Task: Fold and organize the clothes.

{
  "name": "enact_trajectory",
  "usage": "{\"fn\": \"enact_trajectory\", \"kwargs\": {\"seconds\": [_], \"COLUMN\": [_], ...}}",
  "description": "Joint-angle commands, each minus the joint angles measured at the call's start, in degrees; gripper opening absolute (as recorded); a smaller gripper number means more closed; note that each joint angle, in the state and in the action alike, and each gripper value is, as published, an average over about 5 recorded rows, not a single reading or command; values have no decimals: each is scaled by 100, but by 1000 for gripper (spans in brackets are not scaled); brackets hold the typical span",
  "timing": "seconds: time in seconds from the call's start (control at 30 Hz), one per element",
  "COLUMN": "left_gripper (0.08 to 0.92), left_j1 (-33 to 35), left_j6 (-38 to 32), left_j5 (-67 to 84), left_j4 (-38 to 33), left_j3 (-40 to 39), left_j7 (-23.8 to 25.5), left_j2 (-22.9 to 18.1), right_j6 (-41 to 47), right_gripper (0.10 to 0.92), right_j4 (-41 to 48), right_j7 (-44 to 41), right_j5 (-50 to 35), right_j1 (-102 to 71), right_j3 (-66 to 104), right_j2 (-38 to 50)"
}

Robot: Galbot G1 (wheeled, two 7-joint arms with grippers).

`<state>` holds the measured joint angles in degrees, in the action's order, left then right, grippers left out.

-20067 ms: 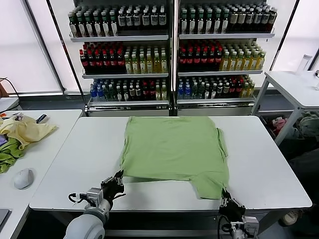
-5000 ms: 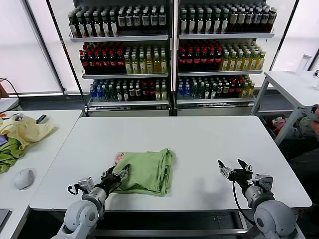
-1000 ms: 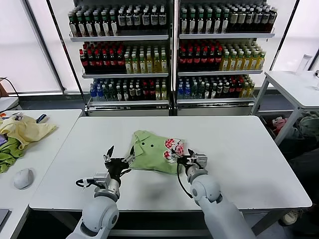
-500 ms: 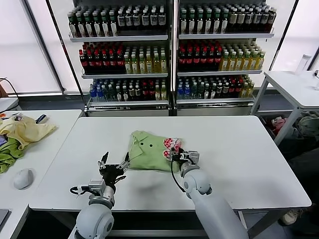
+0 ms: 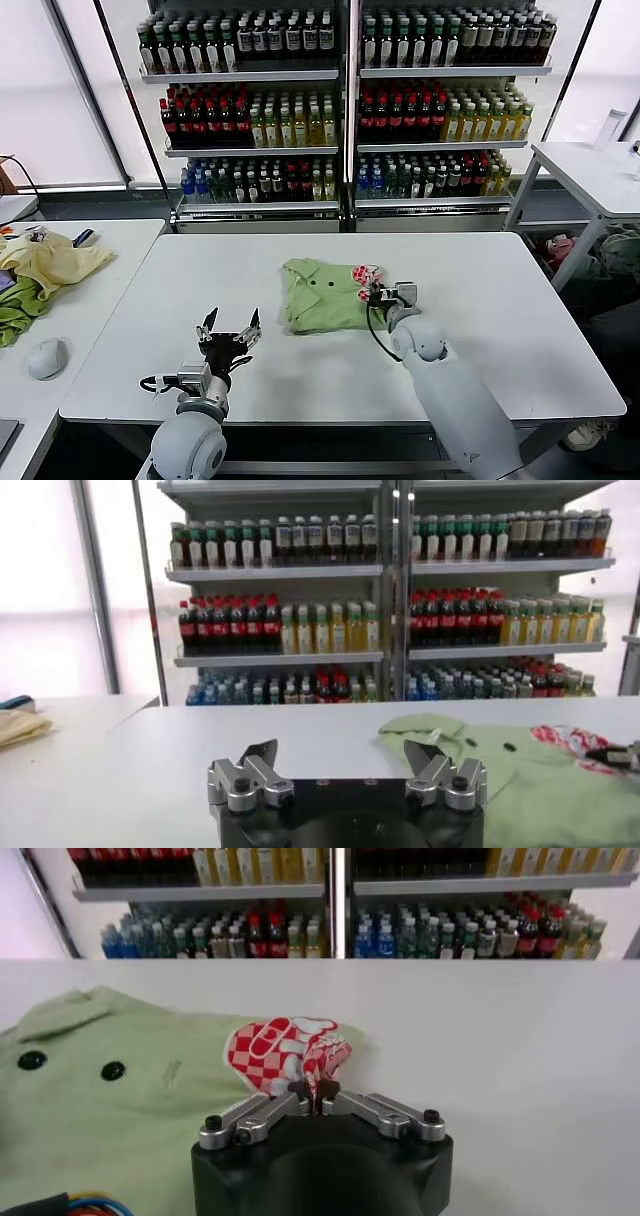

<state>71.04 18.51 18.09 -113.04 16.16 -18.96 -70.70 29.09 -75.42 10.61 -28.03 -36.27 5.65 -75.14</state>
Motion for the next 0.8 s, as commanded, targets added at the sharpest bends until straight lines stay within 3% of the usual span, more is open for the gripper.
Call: {"fn": "enact_trajectory", "kwargs": {"seconds": [0.03, 0.13, 0.27, 0.63, 0.8], "left_gripper": [823, 823, 823, 823, 823], "left_j1": [49, 50, 75, 569, 785], "left_j6": [4, 4, 2, -101, -195], "left_j5": [-38, -54, -85, -327, -395], "left_j4": [-8, -27, -73, -461, -679], "left_j3": [-15, -31, -52, -19, 6], "left_j7": [33, 58, 76, 293, 416], "left_j2": [31, 29, 3, -33, -86], "right_j6": [-37, -589, -1254, -1633, -1868], "right_gripper": [137, 163, 270, 581, 728], "right_j4": [119, -323, -1098, -3744, -4353], "right_j7": [-1139, -1124, -813, -586, -717], "right_j5": [1133, 1267, 1303, 1225, 1175], "right_j1": [270, -147, -800, -3604, -4555], "right_j3": [187, 350, 714, 2531, 2989], "right_j2": [654, 813, 984, 1196, 1105]}}
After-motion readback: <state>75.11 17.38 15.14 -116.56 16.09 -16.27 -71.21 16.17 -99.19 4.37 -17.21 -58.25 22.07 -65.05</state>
